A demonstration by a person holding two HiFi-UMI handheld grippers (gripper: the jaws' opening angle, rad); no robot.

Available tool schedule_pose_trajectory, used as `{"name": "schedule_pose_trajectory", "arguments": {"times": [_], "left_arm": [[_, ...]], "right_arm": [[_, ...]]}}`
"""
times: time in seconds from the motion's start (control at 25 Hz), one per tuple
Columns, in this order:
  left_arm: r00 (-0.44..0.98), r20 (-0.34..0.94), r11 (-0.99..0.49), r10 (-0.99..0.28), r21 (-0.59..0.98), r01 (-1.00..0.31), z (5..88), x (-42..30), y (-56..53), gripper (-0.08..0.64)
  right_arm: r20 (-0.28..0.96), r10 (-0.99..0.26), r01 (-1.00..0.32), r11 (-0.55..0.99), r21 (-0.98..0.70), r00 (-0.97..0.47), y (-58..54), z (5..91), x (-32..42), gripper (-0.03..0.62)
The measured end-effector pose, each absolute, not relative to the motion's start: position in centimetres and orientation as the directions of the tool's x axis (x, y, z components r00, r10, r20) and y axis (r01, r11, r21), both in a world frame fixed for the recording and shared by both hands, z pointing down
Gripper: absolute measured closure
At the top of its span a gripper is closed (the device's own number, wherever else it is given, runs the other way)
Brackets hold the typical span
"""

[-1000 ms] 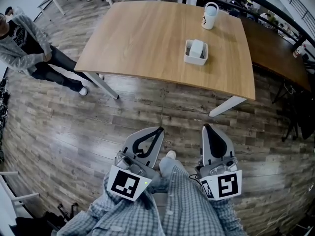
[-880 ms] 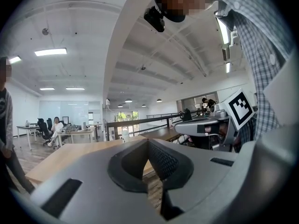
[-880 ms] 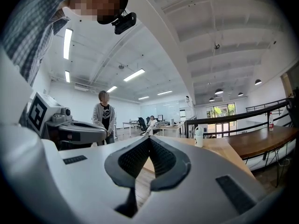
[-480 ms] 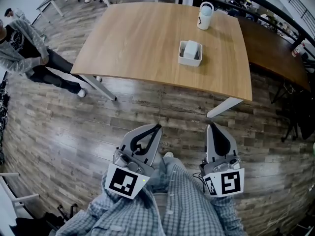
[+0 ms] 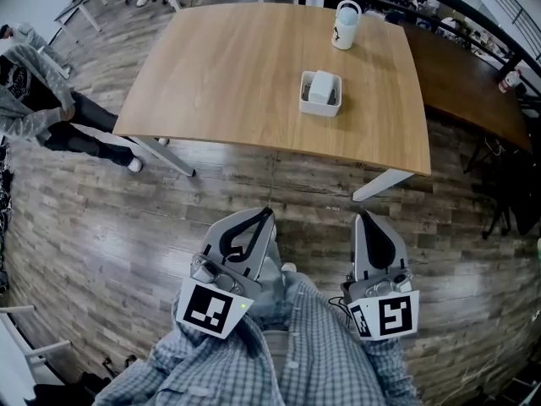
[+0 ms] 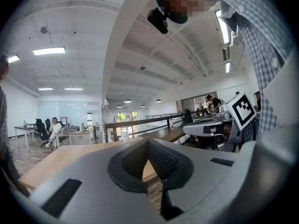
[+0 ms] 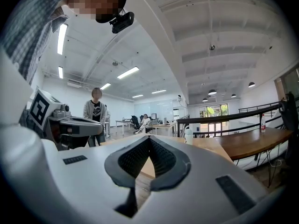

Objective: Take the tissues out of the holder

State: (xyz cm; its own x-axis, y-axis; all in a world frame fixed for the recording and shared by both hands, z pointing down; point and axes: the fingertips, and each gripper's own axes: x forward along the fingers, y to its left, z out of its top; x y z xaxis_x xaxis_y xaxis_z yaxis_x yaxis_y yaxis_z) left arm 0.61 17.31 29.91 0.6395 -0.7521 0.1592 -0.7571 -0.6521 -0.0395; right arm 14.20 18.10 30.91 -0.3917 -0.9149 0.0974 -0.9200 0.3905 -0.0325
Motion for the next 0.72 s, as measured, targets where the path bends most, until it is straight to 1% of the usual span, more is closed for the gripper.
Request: {"name": "schedule_pose_trajectory", "arguments": {"times": [0.2, 0.4, 0.6, 0.72], "left_arm": [[0.678, 0.157, -0.691, -0.718, -0.044, -0.721, 30.1, 1.8, 15.0, 0.560], [0.719, 0.157, -0.736, -0.677, -0.130, -0.665, 29.4, 2.2, 12.4, 0.560], [0.691, 0.144, -0.701, -0.708, -0.025, -0.713, 29.2, 0.1, 8.7, 0.560], [0.697, 0.140, -0.706, -0.704, -0.027, -0.708, 29.1, -1.3, 6.8, 0.560]], "right_arm": [[0.098, -0.925, -0.931, 0.365, -0.029, -0.366, 16.0, 30.9, 14.6, 0.584], [0.111, -0.931, -0.937, 0.347, -0.026, -0.348, 13.6, 30.9, 14.6, 0.584], [0.111, -0.936, -0.943, 0.333, -0.024, -0.334, 10.2, 30.4, 13.6, 0.584], [0.110, -0.938, -0.944, 0.329, -0.018, -0.328, 8.5, 30.2, 12.3, 0.584]]}}
